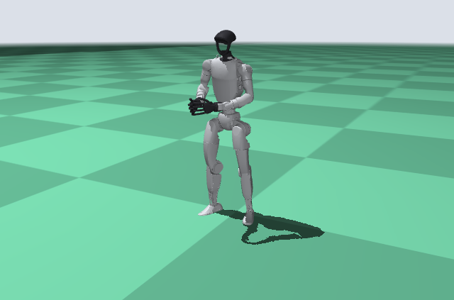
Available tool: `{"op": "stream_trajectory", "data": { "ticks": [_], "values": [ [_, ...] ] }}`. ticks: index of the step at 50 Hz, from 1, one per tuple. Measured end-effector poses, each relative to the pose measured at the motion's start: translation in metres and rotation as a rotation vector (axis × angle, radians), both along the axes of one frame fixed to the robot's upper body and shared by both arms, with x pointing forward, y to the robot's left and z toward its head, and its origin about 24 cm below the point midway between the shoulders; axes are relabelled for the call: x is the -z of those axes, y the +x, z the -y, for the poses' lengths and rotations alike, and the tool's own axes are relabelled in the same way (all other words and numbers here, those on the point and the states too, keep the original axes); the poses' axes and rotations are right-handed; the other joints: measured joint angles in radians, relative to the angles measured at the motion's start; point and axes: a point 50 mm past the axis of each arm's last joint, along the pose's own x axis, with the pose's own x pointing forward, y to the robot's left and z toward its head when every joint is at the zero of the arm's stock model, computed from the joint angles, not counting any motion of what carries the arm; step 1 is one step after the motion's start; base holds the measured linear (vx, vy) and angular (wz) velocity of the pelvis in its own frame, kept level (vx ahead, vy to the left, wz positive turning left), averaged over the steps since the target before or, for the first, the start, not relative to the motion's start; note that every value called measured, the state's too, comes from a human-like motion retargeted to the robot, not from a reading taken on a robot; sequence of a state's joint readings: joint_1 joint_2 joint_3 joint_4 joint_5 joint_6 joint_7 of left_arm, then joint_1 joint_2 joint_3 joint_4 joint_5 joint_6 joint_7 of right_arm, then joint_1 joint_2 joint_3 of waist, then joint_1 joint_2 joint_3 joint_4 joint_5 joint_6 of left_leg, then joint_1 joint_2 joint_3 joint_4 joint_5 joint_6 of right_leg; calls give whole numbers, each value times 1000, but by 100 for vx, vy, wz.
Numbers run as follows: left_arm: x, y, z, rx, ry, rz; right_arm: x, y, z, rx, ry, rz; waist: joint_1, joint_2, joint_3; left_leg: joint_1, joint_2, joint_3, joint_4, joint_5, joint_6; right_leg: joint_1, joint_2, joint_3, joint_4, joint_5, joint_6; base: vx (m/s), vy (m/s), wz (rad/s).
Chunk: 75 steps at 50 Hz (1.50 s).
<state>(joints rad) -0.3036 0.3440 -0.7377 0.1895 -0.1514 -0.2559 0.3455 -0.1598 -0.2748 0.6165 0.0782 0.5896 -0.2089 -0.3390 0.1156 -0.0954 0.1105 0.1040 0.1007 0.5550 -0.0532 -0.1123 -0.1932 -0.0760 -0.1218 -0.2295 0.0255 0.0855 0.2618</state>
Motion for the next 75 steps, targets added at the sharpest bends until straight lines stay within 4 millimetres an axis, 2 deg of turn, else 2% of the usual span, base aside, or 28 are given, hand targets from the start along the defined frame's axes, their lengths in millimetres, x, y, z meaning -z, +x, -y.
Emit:
{"op": "stream_trajectory", "data": {
  "ticks": [7,10,13,17,20,24,28,30,32,34,36,40,42,45,48,51,54,57,60,63,65,68,73,75],
  "values": [
    [-7,7,12,89,66,25,2,-1,16,-9,-62,16,-60,30,14,17,8,73,7,-4,6,-16,15,47,-1,-9,0,-1,-4,-52],
    [-18,18,15,146,164,102,2,0,24,-36,-130,49,-97,45,14,20,10,111,12,-7,9,-24,11,35,0,-25,0,0,-4,-60],
    [-36,32,15,212,321,241,-2,-3,27,-83,-161,118,-161,44,-14,-43,50,152,150,-69,19,-64,-11,-5,40,-58,0,1,-8,-49],
    [-77,61,10,138,393,380,-4,-5,35,-111,-232,138,-232,63,-17,-36,53,181,145,-59,19,-66,-10,-23,24,-38,0,3,-11,-46],
    [-124,89,3,-50,303,461,0,-3,44,-101,-306,106,-272,84,13,28,24,189,33,-2,8,-33,9,-11,-18,0,0,5,-12,-34],
    [-181,114,-5,-296,124,537,13,-10,52,-87,-350,51,-332,94,7,18,45,199,85,-21,10,-38,12,-2,-2,-8,0,8,-12,-10],
    [-233,126,-4,-491,-82,561,24,-16,66,-34,-394,-16,-353,114,14,50,44,205,33,8,0,-20,38,7,-21,-5,0,7,-12,-14],
    [-249,128,1,-537,-118,573,28,-18,72,-4,-395,-38,-357,122,13,54,53,212,30,12,-2,-18,51,9,-25,-8,0,6,-13,-15],
    [-255,129,9,-513,-87,579,30,-19,76,11,-396,-54,-356,129,11,56,62,218,28,17,-3,-19,64,9,-29,-8,0,5,-13,-15],
    [-253,129,23,-405,-15,567,32,-20,77,-4,-398,-69,-355,133,9,56,71,224,27,20,-2,-20,75,9,-32,-7,0,4,-12,-12],
    [-243,126,40,-218,75,527,35,-21,75,-52,-402,-82,-357,134,7,55,79,227,28,21,-1,-21,85,8,-35,-7,0,4,-10,-7],
    [-206,113,70,192,209,381,37,-21,64,-198,-404,-94,-374,132,7,52,88,228,32,19,0,-24,92,7,-32,-11,0,2,-3,-1],
    [-186,110,76,271,234,309,36,-20,58,-249,-407,-86,-388,130,12,54,88,230,31,17,1,-26,92,10,-27,-14,0,0,0,0],
    [-159,115,72,169,236,251,31,-16,54,-257,-422,-52,-404,127,24,60,84,239,26,16,2,-31,91,24,-18,-20,0,0,0,-7],
    [-142,125,57,-136,170,221,26,-12,56,-181,-444,-17,-409,124,37,70,78,259,19,16,2,-37,93,48,-17,-20,0,0,0,-35],
    [-134,129,45,-400,73,185,24,-10,63,-84,-464,-3,-403,122,49,78,74,287,14,18,2,-42,101,75,-26,-12,0,-1,-3,-49],
    [-134,129,43,-443,40,185,27,-11,69,-34,-468,-15,-395,124,58,81,76,313,13,21,2,-45,114,96,-46,3,0,-1,-6,-47],
    [-137,124,53,-243,95,220,33,-15,73,-58,-462,-51,-393,126,63,78,81,331,16,23,1,-47,127,106,-66,18,0,0,-7,-30],
    [-136,111,70,92,163,221,41,-20,75,-129,-460,-91,-403,125,67,70,87,335,21,24,1,-51,135,106,-75,25,0,0,-4,-8],
    [-127,94,84,370,144,146,47,-25,75,-202,-469,-122,-421,123,71,66,90,333,22,24,1,-55,136,103,-71,22,0,0,0,0],
    [-119,89,86,459,109,81,49,-27,77,-233,-478,-136,-434,121,76,64,89,330,22,24,1,-59,134,102,-65,18,0,0,0,0],
    [-106,97,76,321,85,36,50,-28,82,-207,-509,-139,-446,117,84,65,87,332,21,24,1,-63,132,106,-56,12,0,0,0,0],
    [-91,123,36,-296,144,63,48,-26,97,-51,-573,-116,-442,109,93,74,83,352,17,26,0,-64,136,126,-61,15,0,1,-1,-14],
    [-90,127,21,-480,151,74,46,-25,104,8,-589,-107,-433,109,95,78,83,361,16,26,0,-63,141,135,-67,21,0,1,-3,-25]
  ]
}}
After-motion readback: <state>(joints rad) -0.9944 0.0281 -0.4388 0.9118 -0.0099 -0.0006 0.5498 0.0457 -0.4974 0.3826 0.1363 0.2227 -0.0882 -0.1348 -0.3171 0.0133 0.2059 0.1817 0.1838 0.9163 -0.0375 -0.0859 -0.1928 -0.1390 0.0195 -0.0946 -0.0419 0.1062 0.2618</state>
